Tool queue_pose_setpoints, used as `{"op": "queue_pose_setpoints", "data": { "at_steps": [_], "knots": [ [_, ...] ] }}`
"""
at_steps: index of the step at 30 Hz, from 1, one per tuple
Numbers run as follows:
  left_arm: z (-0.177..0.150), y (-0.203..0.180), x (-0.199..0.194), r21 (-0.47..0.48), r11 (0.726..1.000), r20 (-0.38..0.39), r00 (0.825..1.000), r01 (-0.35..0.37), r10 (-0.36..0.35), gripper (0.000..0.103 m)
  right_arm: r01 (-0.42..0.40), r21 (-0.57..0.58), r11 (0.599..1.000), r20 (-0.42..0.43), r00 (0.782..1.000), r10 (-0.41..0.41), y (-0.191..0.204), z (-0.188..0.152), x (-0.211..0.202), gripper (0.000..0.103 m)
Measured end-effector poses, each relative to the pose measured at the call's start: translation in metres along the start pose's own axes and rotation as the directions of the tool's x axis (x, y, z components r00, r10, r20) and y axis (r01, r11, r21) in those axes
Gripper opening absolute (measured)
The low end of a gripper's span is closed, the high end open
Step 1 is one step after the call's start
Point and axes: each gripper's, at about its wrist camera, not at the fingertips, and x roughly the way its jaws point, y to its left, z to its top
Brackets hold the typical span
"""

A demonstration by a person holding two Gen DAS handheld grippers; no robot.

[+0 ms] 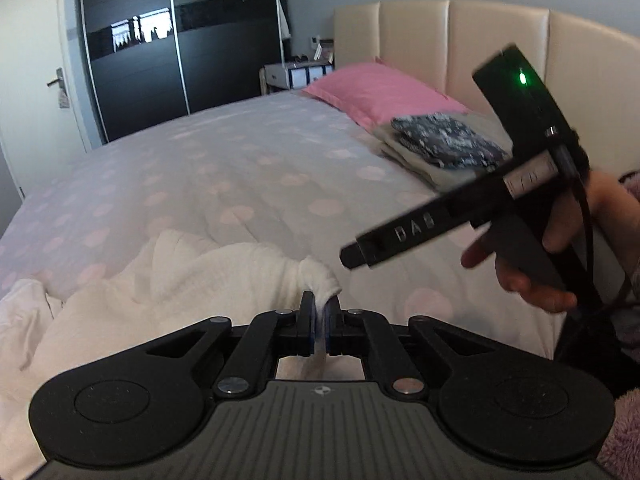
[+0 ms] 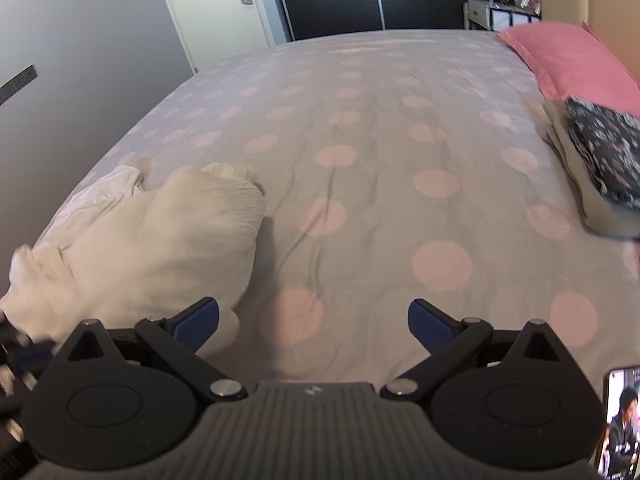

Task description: Fold clothes

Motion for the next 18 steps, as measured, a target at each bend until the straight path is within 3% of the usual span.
{"op": "queue_pose_setpoints", "data": {
  "at_steps": [3, 6, 8, 12, 14, 18],
  "knots": [
    [-0.015, -0.007, 0.014, 0.011, 1.0, -0.097, 0.995, 0.025, -0.023, 0.005, -0.002, 0.04, 0.999, -0.032, 0.999, 0.003, -0.009, -0.007, 0.004, 0.101],
    [-0.022, -0.006, 0.015, 0.026, 1.0, -0.132, 0.991, 0.011, -0.008, 0.024, -0.023, 0.068, 0.997, -0.073, 0.997, 0.028, -0.009, -0.013, 0.014, 0.101],
    [-0.022, -0.003, 0.014, 0.037, 0.999, -0.131, 0.991, -0.022, 0.027, 0.044, -0.044, 0.081, 0.996, -0.101, 0.994, 0.052, -0.006, -0.018, 0.02, 0.101],
    [-0.023, 0.017, 0.016, 0.054, 0.993, -0.167, 0.98, -0.104, 0.112, 0.049, -0.062, 0.096, 0.993, -0.164, 0.983, 0.078, 0.002, -0.031, 0.035, 0.101],
    [-0.026, 0.03, 0.026, 0.068, 0.986, -0.204, 0.966, -0.15, 0.161, 0.061, -0.059, 0.097, 0.994, -0.199, 0.977, 0.077, 0.006, -0.039, 0.046, 0.101],
    [-0.037, 0.055, 0.051, 0.069, 0.976, -0.284, 0.934, -0.208, 0.219, 0.062, -0.038, 0.081, 0.996, -0.247, 0.967, 0.057, 0.011, -0.051, 0.065, 0.101]
  ]
}}
